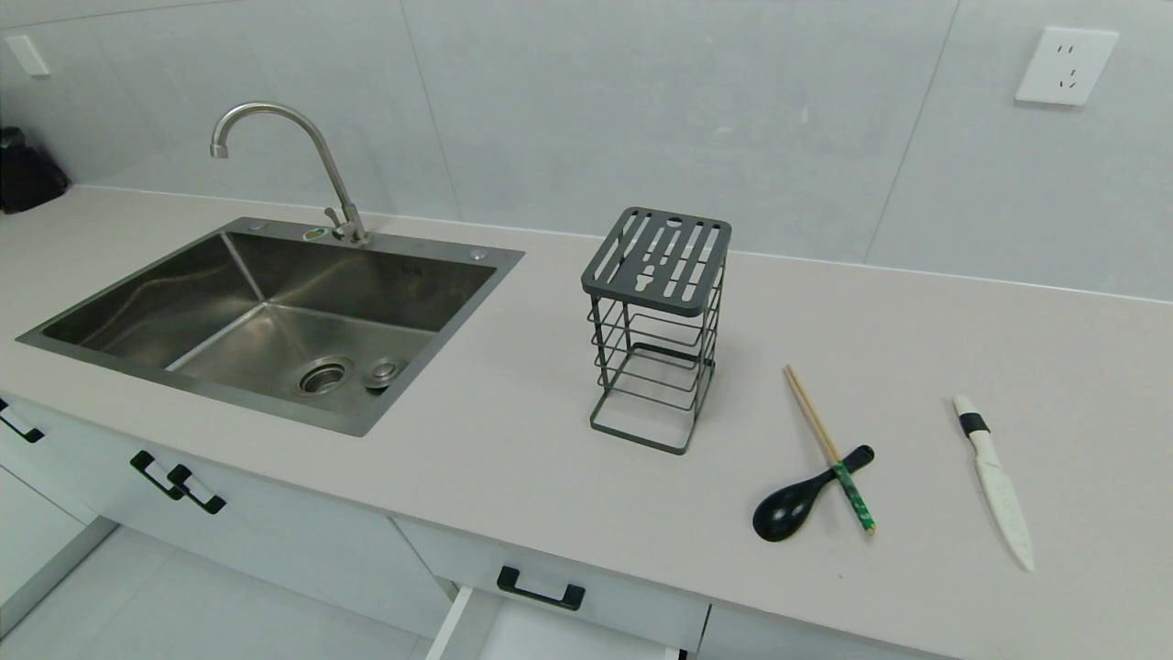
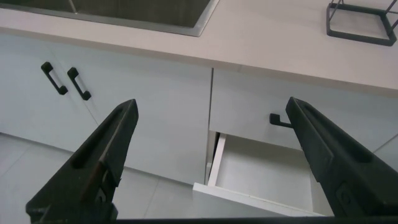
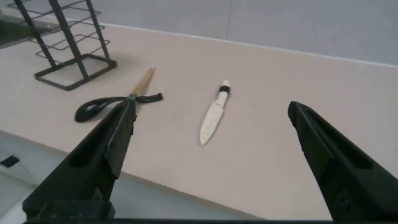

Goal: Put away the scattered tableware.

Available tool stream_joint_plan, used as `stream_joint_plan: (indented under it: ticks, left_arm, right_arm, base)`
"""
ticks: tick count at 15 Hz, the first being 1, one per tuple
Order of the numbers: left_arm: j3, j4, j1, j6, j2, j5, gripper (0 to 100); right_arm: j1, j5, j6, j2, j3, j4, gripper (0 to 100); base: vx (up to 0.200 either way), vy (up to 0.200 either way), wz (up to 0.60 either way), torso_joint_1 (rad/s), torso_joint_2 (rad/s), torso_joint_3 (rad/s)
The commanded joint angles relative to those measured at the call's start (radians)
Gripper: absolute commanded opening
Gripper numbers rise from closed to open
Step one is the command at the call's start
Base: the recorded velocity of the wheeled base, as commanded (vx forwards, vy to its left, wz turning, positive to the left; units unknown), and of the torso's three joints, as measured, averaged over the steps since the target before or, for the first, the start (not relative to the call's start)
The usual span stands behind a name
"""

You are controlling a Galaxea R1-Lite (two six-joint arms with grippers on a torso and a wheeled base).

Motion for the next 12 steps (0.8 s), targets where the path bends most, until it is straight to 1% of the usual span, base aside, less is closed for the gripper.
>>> stream_joint_plan:
  ticks: [1, 2, 3, 4, 5, 6, 7, 9, 10, 11, 12]
  left_arm:
    - [0.0, 0.0, 0.001, 0.0, 0.001, 0.0, 100]
    - [0.0, 0.0, 0.001, 0.0, 0.001, 0.0, 100]
    - [0.0, 0.0, 0.001, 0.0, 0.001, 0.0, 100]
    - [0.0, 0.0, 0.001, 0.0, 0.001, 0.0, 100]
    - [0.0, 0.0, 0.001, 0.0, 0.001, 0.0, 100]
    - [0.0, 0.0, 0.001, 0.0, 0.001, 0.0, 100]
    - [0.0, 0.0, 0.001, 0.0, 0.001, 0.0, 100]
    - [0.0, 0.0, 0.001, 0.0, 0.001, 0.0, 100]
    - [0.0, 0.0, 0.001, 0.0, 0.001, 0.0, 100]
    - [0.0, 0.0, 0.001, 0.0, 0.001, 0.0, 100]
    - [0.0, 0.0, 0.001, 0.0, 0.001, 0.0, 100]
  right_arm:
    - [0.0, 0.086, -0.018, 0.003, -0.014, -0.021, 100]
    - [0.002, 0.113, -0.018, 0.011, -0.028, -0.014, 100]
    - [0.002, 0.178, -0.018, 0.092, -0.109, 0.058, 100]
    - [0.006, 0.202, -0.018, 0.173, -0.186, 0.125, 100]
    - [0.009, 0.239, -0.018, 0.256, -0.245, 0.174, 100]
    - [0.011, 0.27, -0.018, 0.327, -0.279, 0.19, 100]
    - [0.011, 0.29, -0.021, 0.419, -0.299, 0.186, 100]
    - [0.014, 0.293, -0.03, 0.545, -0.316, 0.183, 100]
    - [0.014, 0.294, -0.03, 0.572, -0.319, 0.179, 100]
    - [0.022, 0.294, -0.064, 0.683, -0.325, 0.147, 100]
    - [0.037, 0.294, -0.09, 0.738, -0.328, 0.125, 100]
  base:
    - [0.0, 0.0, 0.0, 0.0, 0.0, 0.0]
    - [0.0, 0.0, 0.0, 0.0, 0.0, 0.0]
    - [0.0, 0.0, 0.0, 0.0, 0.0, 0.0]
    - [0.0, 0.0, 0.0, 0.0, 0.0, 0.0]
    - [0.0, 0.0, 0.0, 0.0, 0.0, 0.0]
    - [0.0, 0.0, 0.0, 0.0, 0.0, 0.0]
    - [0.0, 0.0, 0.0, 0.0, 0.0, 0.0]
    - [0.0, 0.0, 0.0, 0.0, 0.0, 0.0]
    - [0.0, 0.0, 0.0, 0.0, 0.0, 0.0]
    - [0.0, 0.0, 0.0, 0.0, 0.0, 0.0]
    - [0.0, 0.0, 0.0, 0.0, 0.0, 0.0]
